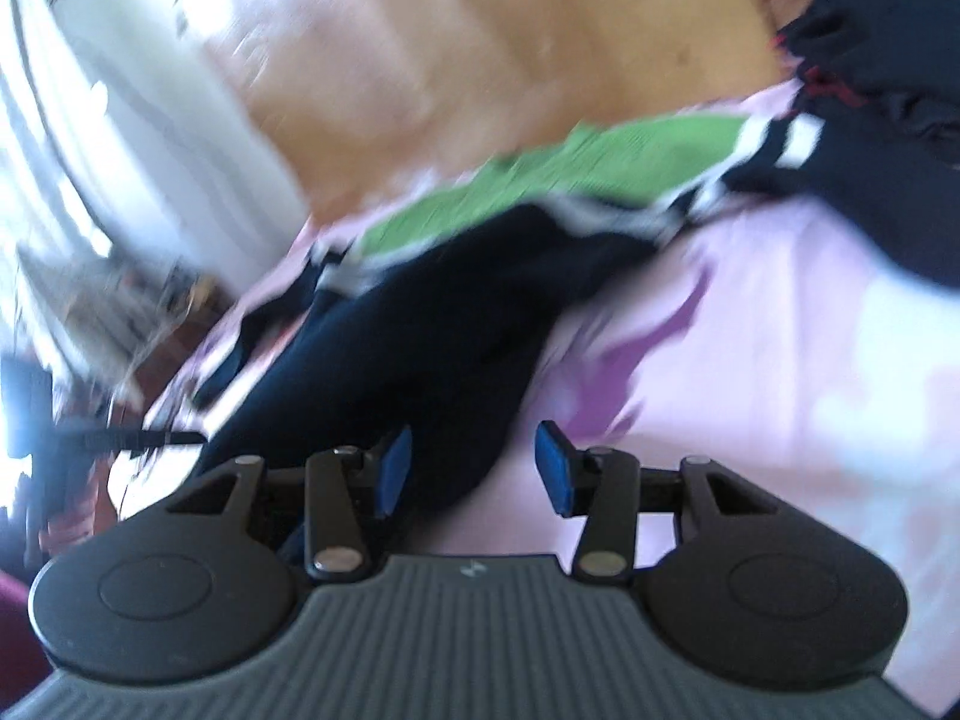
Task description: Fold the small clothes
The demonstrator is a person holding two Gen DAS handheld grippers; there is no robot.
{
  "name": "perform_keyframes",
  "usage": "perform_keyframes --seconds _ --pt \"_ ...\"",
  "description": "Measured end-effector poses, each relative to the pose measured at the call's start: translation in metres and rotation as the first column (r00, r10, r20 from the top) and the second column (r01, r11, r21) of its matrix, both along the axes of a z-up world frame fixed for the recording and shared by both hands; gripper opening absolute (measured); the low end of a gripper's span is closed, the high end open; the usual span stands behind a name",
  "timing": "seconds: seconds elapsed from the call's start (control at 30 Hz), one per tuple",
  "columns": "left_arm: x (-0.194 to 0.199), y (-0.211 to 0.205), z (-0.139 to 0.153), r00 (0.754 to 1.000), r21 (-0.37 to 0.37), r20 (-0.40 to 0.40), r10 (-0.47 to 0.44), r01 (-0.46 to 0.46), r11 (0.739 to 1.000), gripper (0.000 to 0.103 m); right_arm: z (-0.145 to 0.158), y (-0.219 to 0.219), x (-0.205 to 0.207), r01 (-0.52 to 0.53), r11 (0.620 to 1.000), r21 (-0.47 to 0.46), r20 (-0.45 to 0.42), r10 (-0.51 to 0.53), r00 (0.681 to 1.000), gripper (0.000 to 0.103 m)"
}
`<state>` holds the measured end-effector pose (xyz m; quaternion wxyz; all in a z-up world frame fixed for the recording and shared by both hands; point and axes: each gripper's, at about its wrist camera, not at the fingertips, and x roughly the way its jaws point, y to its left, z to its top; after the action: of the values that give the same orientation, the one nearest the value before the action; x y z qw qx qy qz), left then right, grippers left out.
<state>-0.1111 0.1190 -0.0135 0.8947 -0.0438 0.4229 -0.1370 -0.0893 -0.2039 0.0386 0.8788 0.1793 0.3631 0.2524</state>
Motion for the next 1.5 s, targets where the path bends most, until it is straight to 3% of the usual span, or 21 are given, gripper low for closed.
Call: perform_keyframes --seconds 0.13,0.17,0.2,0.23,0.27,0.37,0.5,0.57,0.7,0.83,0.97,1.07,1.17,1.3,1.43,1.5 --pt "-0.027 -0.01 -0.012 1.0 -0.012 -0.01 -0.025 0.025 1.0 0.041 -0.009 0.019 -0.016 0.011 0.999 0.042 -0.008 -0.01 1.0 0.047" --pt "-0.032 -0.014 -0.013 0.999 -0.013 -0.007 -0.038 0.038 0.999 0.041 -0.009 0.023 -0.015 0.0 0.998 0.058 -0.017 0.001 1.0 0.026" --pt "-0.034 -0.018 -0.014 0.999 -0.014 -0.006 -0.052 0.052 0.999 0.033 -0.01 0.027 -0.014 -0.019 0.997 0.069 -0.034 0.021 0.999 0.012" --pt "-0.036 -0.02 -0.015 0.998 -0.011 -0.002 -0.055 0.055 0.998 0.018 -0.007 0.03 -0.015 -0.011 0.999 0.053 -0.026 0.012 1.0 0.011" --pt "-0.039 -0.023 -0.014 0.999 0.008 0.009 -0.046 0.046 0.999 0.012 -0.002 0.031 -0.018 -0.004 1.0 0.024 -0.001 0.004 1.0 0.011" --pt "-0.043 -0.018 -0.008 0.999 -0.013 0.007 -0.044 0.044 0.999 0.008 0.022 0.016 -0.03 0.043 0.999 -0.02 0.076 -0.041 0.996 0.01" --pt "-0.06 -0.007 0.018 0.997 -0.07 0.062 -0.053 0.057 0.996 0.008 0.059 -0.027 -0.063 0.132 0.987 -0.094 0.152 -0.116 0.982 0.01" --pt "-0.068 -0.003 0.026 0.995 -0.098 0.072 -0.065 0.072 0.993 0.008 0.071 -0.044 -0.083 0.168 0.977 -0.129 0.16 -0.146 0.976 0.01" --pt "-0.069 -0.008 0.016 0.997 -0.036 0.027 -0.077 0.078 0.996 0.008 0.052 -0.047 -0.103 0.164 0.963 -0.214 0.108 -0.143 0.984 0.01" --pt "-0.053 0.001 -0.013 0.996 -0.023 -0.09 -0.011 0.009 1.0 0.01 -0.002 -0.035 -0.088 0.076 0.971 -0.226 -0.065 -0.093 0.994 0.012" --pt "-0.061 0.011 0.003 1.0 -0.005 -0.022 0.004 -0.004 1.0 0.015 0.001 -0.05 -0.079 0.084 0.983 -0.163 -0.09 -0.1 0.991 0.017" --pt "-0.058 0.017 0.02 0.998 -0.01 0.049 0.036 -0.036 0.999 0.016 0.019 -0.076 -0.074 0.179 0.974 -0.142 -0.015 -0.183 0.983 0.019" --pt "-0.043 0.007 0.029 0.995 -0.027 0.096 0.039 -0.036 0.999 0.016 0.025 -0.105 -0.065 0.347 0.936 -0.064 0.018 -0.347 0.938 0.02" --pt "-0.022 -0.027 0.036 0.988 -0.03 0.15 -0.034 0.039 0.999 0.016 0.014 -0.139 -0.057 0.538 0.839 0.079 -0.056 -0.535 0.843 0.021" --pt "0.006 -0.069 0.036 0.974 -0.002 0.195 -0.116 0.119 0.993 0.025 0.006 -0.162 -0.06 0.65 0.74 0.175 -0.132 -0.636 0.76 0.026" --pt "0.021 -0.087 0.034 0.969 -0.013 0.201 -0.144 0.15 0.989 0.026 0.003 -0.173 -0.058 0.677 0.688 0.262 -0.184 -0.653 0.735 0.029"
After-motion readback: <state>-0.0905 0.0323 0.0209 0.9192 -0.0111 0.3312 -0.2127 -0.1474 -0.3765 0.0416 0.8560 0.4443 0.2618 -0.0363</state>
